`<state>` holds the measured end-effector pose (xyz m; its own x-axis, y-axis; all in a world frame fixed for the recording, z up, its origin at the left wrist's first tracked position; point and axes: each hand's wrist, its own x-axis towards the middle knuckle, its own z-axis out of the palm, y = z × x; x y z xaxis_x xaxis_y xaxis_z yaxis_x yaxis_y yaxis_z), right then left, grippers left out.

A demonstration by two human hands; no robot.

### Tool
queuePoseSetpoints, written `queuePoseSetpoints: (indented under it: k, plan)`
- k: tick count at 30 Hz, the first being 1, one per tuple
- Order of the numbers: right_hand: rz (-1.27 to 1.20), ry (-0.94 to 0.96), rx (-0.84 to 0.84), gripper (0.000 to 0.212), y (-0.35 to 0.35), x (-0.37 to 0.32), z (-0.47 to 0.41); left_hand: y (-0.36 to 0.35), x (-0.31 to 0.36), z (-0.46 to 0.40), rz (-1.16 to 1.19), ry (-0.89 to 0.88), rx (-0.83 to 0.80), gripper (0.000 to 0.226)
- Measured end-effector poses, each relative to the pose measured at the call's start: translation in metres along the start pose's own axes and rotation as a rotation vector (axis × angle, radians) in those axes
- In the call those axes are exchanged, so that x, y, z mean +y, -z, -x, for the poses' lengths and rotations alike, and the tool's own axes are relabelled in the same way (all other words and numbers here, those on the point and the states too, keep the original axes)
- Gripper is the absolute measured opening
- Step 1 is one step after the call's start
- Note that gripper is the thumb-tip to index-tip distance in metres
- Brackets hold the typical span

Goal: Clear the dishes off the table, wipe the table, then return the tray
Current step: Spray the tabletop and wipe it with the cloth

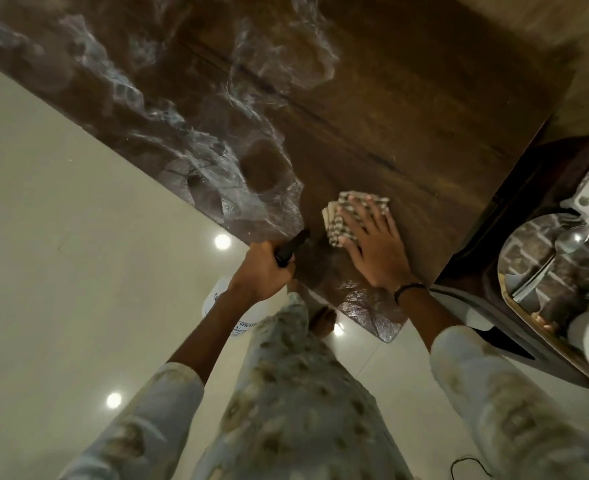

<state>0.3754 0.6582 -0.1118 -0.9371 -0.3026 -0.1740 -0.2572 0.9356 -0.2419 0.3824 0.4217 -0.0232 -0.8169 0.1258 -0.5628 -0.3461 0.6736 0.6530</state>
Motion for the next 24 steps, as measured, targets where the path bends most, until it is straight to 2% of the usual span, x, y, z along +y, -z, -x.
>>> queuePoseSetpoints:
  k: [3, 7, 12, 19, 24]
  plan:
    - [-0.025, -0.115, 0.042, 0.054, 0.002, -0.018, -0.011, -0.001, -0.005, 0.013, -0.033, -0.033, -0.058, 0.014]
    - [-0.002, -0.117, 0.023, 0.055, -0.001, -0.016, -0.010, -0.005, -0.013, 0.029, -0.063, -0.049, -0.135, 0.009]
    - [-0.003, -0.122, -0.002, 0.055, 0.002, -0.020, -0.013, -0.009, -0.013, 0.039, -0.152, -0.042, -0.221, 0.015]
    - [-0.066, -0.173, -0.012, 0.056, 0.003, -0.043, -0.021, -0.005, -0.024, 0.036, -0.165, -0.029, -0.203, 0.007]
    - [-0.052, -0.018, -0.036, 0.055, -0.013, -0.087, -0.013, 0.009, -0.029, 0.035, -0.110, -0.050, -0.150, 0.005]
